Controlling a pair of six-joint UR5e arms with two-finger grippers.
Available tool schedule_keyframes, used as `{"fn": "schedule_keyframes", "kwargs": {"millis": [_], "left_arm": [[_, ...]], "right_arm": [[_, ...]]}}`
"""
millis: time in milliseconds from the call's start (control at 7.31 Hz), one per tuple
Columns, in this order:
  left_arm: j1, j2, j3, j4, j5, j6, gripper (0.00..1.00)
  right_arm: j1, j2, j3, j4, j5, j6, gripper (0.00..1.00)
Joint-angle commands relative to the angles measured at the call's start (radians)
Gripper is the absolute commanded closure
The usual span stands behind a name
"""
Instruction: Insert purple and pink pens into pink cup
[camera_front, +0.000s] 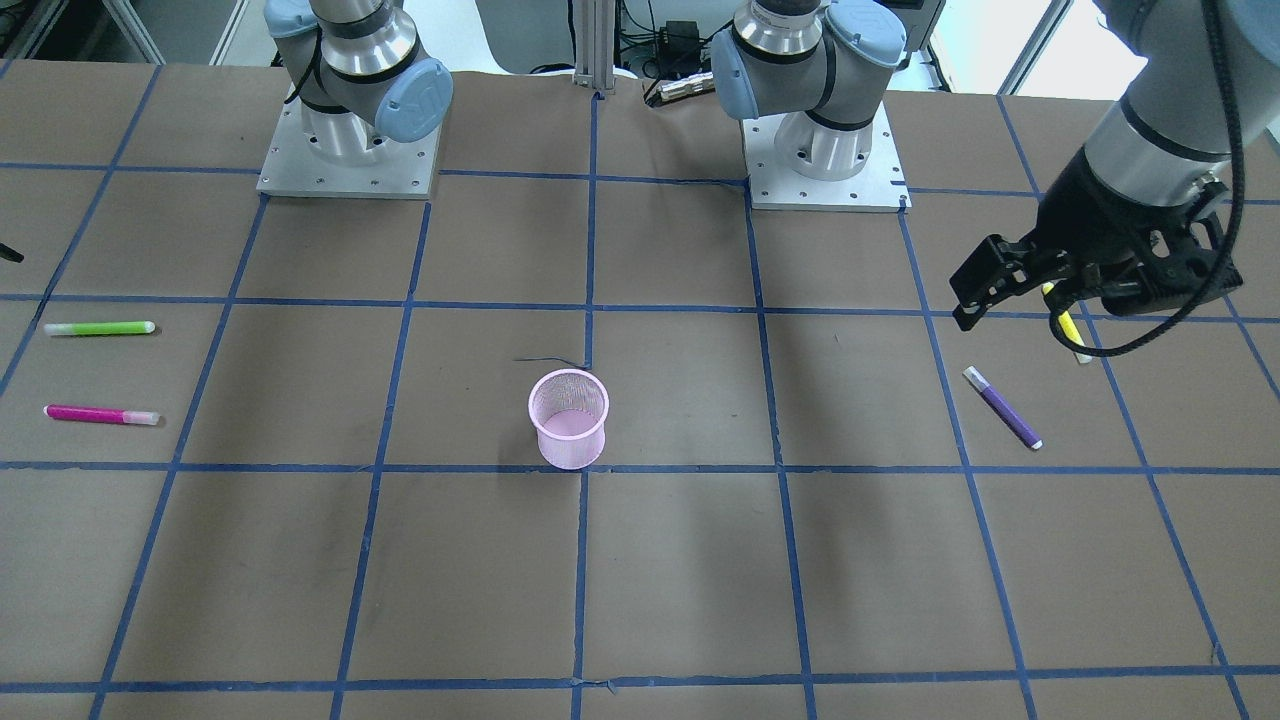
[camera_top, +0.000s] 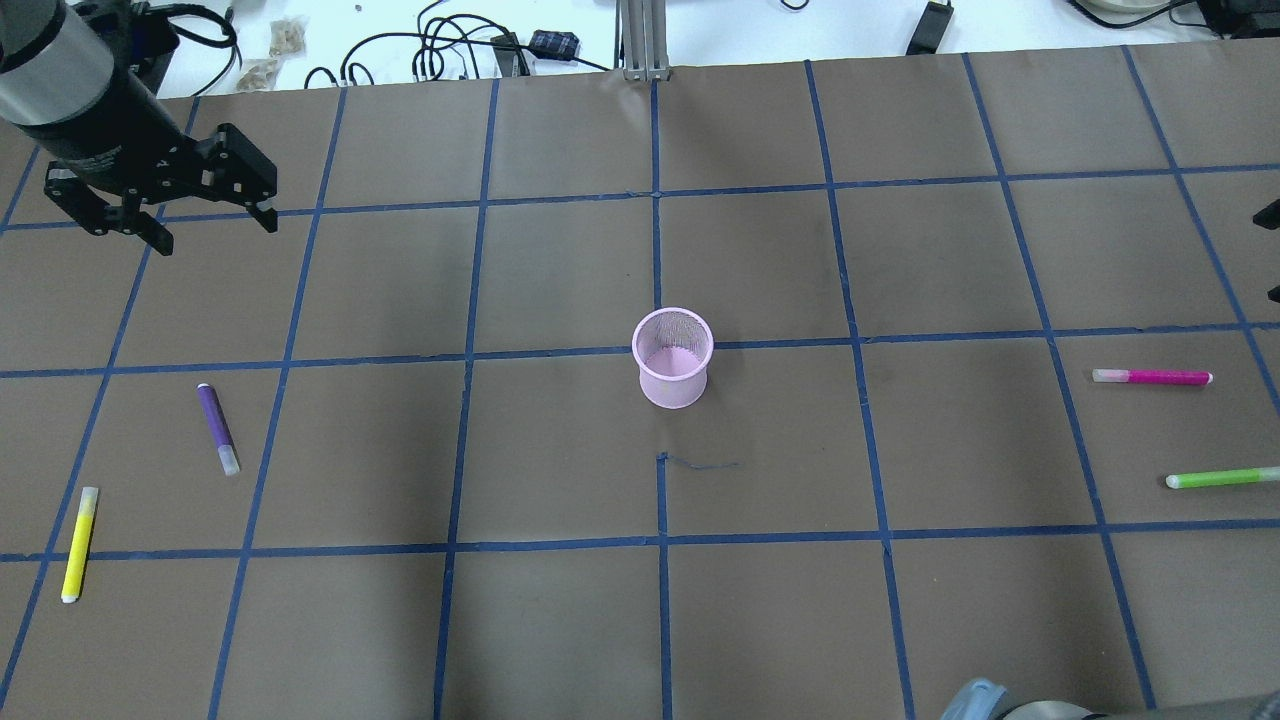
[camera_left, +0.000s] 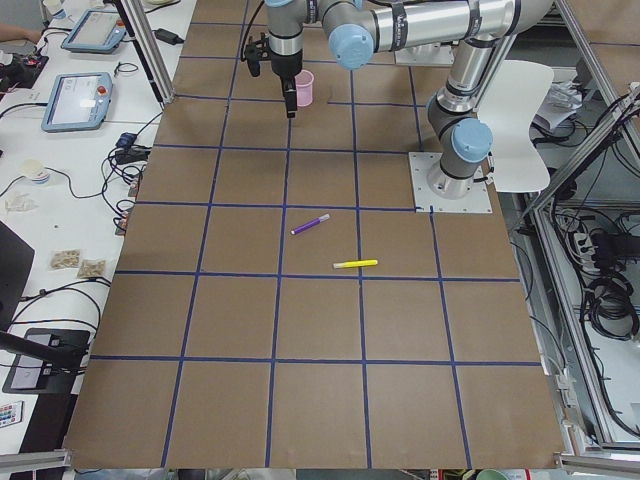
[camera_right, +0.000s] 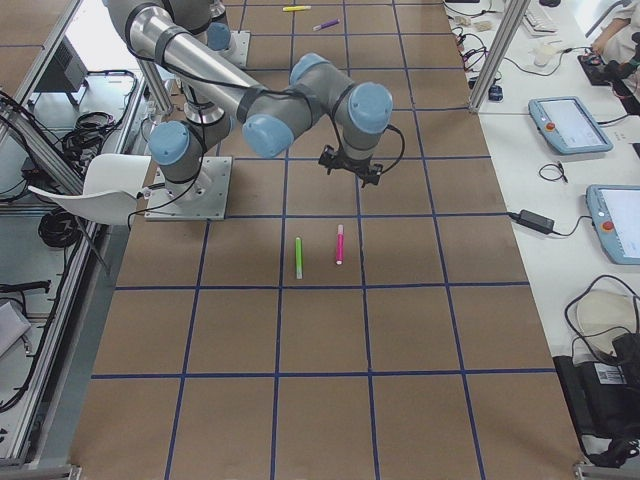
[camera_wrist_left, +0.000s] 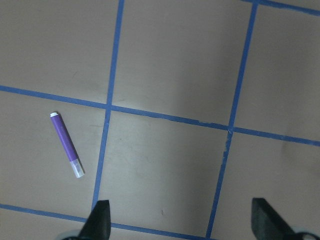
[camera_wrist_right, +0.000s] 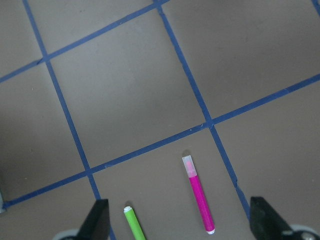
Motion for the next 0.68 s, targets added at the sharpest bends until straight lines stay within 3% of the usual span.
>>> {"fn": "schedule_keyframes", "kwargs": {"millis": [0, 274, 547], "left_arm": [[0.154, -0.056, -0.025, 0.035, -0.001, 0.009, 0.0], [0.253, -0.102, -0.111, 0.178, 0.009, 0.024, 0.0], [0.261, -0.177, -0.222, 0.413, 0.011, 0.006, 0.0]], "right_arm": [[-0.128, 0.15, 0.028, -0.075, 0.096, -0.239, 0.03], [-0.154, 0.277, 0.029, -0.134, 0.096, -0.245, 0.02], [-0.154, 0.356, 0.029, -0.149, 0.124, -0.261, 0.03]]}}
